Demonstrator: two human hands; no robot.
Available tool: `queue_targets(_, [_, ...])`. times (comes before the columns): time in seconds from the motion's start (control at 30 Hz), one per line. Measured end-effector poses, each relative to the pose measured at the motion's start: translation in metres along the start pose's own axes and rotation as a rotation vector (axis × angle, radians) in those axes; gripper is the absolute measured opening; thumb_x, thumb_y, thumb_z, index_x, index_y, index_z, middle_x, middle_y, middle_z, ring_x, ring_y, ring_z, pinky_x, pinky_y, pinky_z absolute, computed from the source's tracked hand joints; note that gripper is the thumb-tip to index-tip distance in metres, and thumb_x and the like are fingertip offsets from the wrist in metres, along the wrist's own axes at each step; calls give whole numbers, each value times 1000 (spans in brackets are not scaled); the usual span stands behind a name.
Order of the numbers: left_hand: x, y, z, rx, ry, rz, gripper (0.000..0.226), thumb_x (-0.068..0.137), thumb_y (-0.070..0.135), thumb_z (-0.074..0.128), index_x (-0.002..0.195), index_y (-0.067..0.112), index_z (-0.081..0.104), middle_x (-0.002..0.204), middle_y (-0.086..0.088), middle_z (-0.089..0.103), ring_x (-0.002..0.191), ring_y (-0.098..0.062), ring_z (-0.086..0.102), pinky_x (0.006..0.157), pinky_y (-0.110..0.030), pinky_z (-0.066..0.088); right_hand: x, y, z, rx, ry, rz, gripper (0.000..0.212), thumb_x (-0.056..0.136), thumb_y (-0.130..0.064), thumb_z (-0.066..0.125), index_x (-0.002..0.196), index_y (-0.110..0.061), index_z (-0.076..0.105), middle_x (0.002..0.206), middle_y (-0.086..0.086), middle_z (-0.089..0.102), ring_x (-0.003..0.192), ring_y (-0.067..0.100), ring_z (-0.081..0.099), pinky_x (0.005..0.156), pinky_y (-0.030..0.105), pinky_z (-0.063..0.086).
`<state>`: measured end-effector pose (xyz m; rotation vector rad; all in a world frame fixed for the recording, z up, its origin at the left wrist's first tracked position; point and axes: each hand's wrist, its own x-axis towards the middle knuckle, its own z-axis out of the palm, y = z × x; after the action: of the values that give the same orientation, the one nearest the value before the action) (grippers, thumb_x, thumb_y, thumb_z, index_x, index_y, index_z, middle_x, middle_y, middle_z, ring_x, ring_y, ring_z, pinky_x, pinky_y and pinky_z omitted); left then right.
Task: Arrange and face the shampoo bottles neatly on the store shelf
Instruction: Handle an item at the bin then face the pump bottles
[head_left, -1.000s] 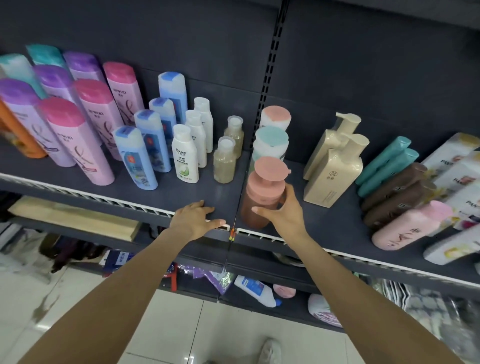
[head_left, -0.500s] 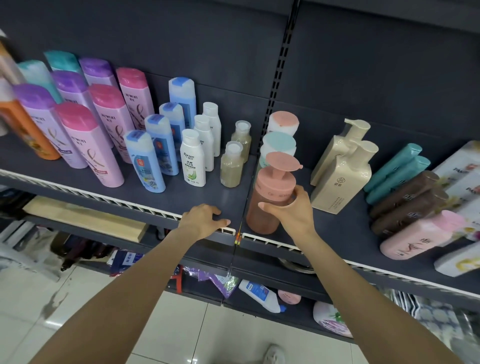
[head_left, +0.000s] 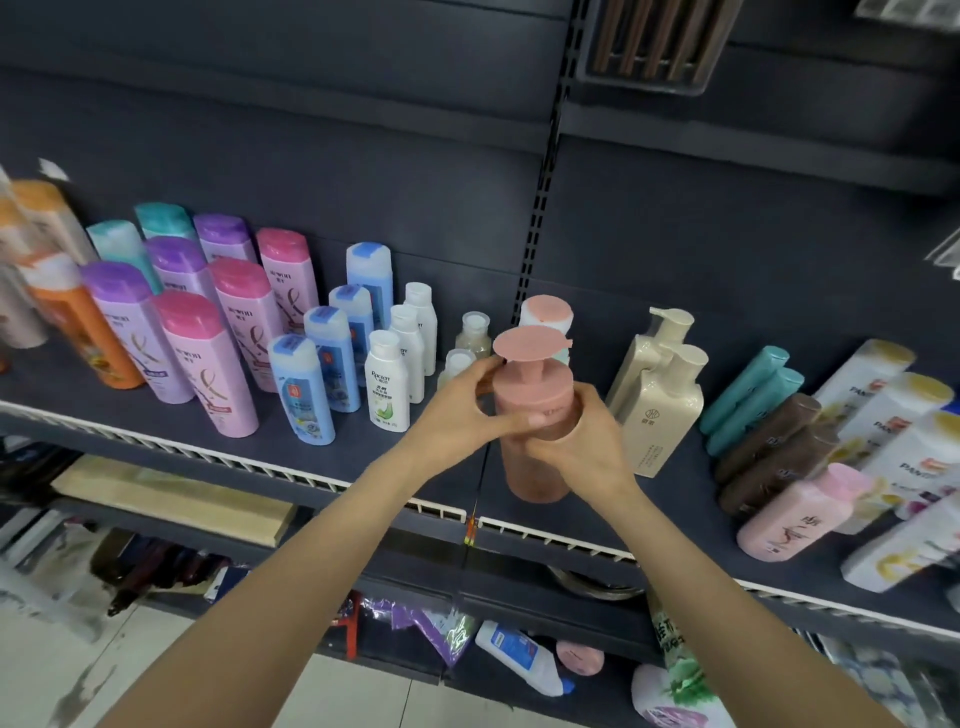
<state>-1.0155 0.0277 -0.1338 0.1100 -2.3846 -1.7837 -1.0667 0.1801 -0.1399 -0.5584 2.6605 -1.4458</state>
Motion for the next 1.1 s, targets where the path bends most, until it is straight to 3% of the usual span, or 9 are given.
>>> queue_targets(0.17, [-1,18,-2,35,101,-23,56,65,33,85,112,34,54,107,17,63,102,-4,60,91,-27,50,-6,-16,-6,-63,-6,-46,74,58,-29,84,123,-15,51,112,0,61,98,12,56,77,22,43])
queue_targets(0.27, [-1,27,-3,47,187,-33,48,67,27,83,107,29,56,101,13,62,96,-6,60,83,-19,47,-8,-22,-9,-108,-5,-52,74,59,-31,83,124,-16,52,111,0,61,93,10,53,75,21,41])
queue_targets(0.43, [-2,32,-6,4,219,-46,39,70,25,82,97,26,55,87,18,59,80,5,56,62,-3,44,-7,-28,-11,-108,-40,-36,72,58,-38,83,121,-21,54,107,-1,63,98,16,59,79,27,49])
queue_targets(0.63, [-4,29,-7,-82,207,-95,42,70,26,81,105,23,57,96,11,63,90,-4,60,71,-12,46,-7,-29,-13,-123,-53,-42,69,58,-38,84,119,-23,56,107,-2,64,97,14,59,80,27,50])
queue_targets(0.77, [-4,27,-11,-115,132,-103,44,75,24,78,112,24,55,94,15,63,85,1,59,67,-12,46,-6,-33,-16,-104,-52,-44,71,57,-39,84,120,-24,56,108,-3,63,97,14,58,77,24,47])
queue_targets(0.83, [-4,27,-14,-118,108,-95,44,77,22,77,115,23,56,96,17,62,88,3,59,73,-11,46,-6,-35,-17,-81,-67,-46,70,58,-39,84,120,-23,56,108,-3,63,97,14,59,78,25,49])
queue_targets(0.93, [-7,28,-21,-131,96,-110,55,76,21,77,126,16,54,105,13,64,97,0,60,88,-18,48,-5,-40,-16,-48,-109,-51,68,59,-36,85,119,-22,56,106,-4,64,96,13,60,81,28,52])
queue_targets(1.0, [-9,25,-26,-154,102,-141,72,69,30,81,133,18,49,114,9,63,106,-7,60,97,-31,49,-4,-42,-13,-15,-127,-52,64,59,-34,85,116,-22,57,103,-6,64,95,12,60,80,27,52])
queue_targets(1.1, [-21,20,-34,-208,115,-213,81,69,32,80,138,20,40,118,6,60,111,-11,59,95,-34,51,0,-43,-5,78,-159,-45,54,61,-29,85,108,-24,58,93,-14,62,88,5,58,74,21,49])
